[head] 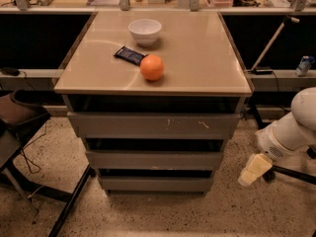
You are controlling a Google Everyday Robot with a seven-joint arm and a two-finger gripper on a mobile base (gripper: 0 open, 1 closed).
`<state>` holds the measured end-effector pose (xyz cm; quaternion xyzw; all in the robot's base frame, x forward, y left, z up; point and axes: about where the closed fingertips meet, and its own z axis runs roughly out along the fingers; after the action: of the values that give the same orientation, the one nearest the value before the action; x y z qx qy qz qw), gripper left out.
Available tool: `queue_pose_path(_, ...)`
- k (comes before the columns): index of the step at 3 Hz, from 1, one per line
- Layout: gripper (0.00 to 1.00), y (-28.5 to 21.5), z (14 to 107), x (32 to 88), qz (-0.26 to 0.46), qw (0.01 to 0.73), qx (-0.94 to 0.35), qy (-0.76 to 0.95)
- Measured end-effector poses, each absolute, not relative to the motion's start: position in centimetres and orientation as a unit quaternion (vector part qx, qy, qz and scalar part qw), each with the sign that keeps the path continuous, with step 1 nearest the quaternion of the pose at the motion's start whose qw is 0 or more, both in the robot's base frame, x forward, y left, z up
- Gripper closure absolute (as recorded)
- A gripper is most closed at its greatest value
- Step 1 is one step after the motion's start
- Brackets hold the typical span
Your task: Open middle drawer
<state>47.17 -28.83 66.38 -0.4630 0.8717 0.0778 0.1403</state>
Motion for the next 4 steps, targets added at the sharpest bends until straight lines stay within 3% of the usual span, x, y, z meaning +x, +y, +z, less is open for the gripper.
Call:
queue_pose_path(1, 0.00, -26.1, 68.5, 50.8, 0.062, 0.186, -0.511, 0.837)
queue_pose_path(2, 0.00, -26.1, 68.5, 50.8, 0.062, 0.186, -0.511, 0.837)
queue_pose_path(4, 0.00, -20.8, 65.6, 46.6, 0.071, 0.234, -0.514, 0.822)
